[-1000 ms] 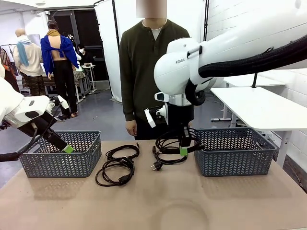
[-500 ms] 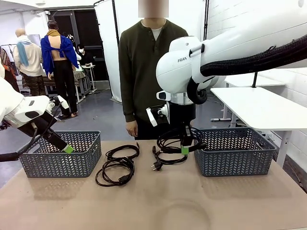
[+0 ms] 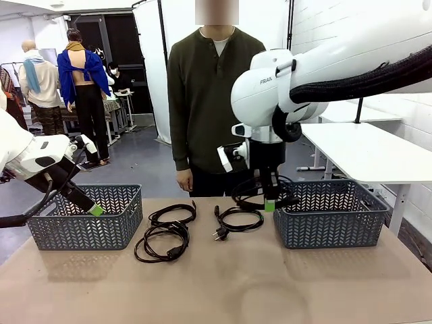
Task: Organize the cables according to human instructions.
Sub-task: Pick up a bundle of cables and place it in the basket indicated by the human.
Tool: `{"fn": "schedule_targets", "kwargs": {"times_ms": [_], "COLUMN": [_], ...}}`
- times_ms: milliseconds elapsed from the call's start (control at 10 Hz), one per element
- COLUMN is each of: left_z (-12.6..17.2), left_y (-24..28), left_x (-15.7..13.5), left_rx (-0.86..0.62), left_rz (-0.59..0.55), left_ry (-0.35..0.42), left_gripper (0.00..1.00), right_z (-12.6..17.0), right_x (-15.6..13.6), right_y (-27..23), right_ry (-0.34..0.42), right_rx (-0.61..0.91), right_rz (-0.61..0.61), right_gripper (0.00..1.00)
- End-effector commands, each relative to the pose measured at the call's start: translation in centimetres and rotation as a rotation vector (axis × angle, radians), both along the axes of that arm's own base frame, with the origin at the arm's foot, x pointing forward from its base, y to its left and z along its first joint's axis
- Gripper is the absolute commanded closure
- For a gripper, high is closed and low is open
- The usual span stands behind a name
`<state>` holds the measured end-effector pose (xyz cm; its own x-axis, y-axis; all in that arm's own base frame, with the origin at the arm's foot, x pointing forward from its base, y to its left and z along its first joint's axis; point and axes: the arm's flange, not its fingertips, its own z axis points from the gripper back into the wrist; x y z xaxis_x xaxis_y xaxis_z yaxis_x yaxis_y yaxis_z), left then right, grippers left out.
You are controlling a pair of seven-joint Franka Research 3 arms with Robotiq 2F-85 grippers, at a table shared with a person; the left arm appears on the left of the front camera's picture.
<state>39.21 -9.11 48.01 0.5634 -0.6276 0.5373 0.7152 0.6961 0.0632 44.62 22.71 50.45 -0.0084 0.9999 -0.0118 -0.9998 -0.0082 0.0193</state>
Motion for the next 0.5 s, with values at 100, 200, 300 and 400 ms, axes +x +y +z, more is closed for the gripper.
{"fn": "schedule_targets", "kwargs": {"times_ms": [100, 200, 300, 400], "left_z": [0.0, 0.0, 0.0, 0.0], "left_y": [0.1, 0.1, 0.1, 0.1], "left_x": [0.0, 0.0, 0.0, 0.0], "left_rx": [-0.015, -0.015, -0.015, -0.015], "left_rz": [0.003, 0.003, 0.003, 0.003], "left_ry": [0.006, 0.006, 0.006, 0.006], "left_gripper": [0.00, 0.00, 0.00, 0.00], "right_z": [2.2, 2.4, 2.5, 2.6], "right_x": [1.8, 2.4, 3.0, 3.6], "right_y": [-4.3, -6.1, -7.9, -9.5], "right_ry": [-0.043, -0.049, -0.058, -0.052], "right_rx": [-0.032, -0.045, -0.063, -0.074], "right_rz": [0.002, -0.005, -0.005, -0.006], "right_gripper": [1.00, 1.00, 1.00, 1.00]}}
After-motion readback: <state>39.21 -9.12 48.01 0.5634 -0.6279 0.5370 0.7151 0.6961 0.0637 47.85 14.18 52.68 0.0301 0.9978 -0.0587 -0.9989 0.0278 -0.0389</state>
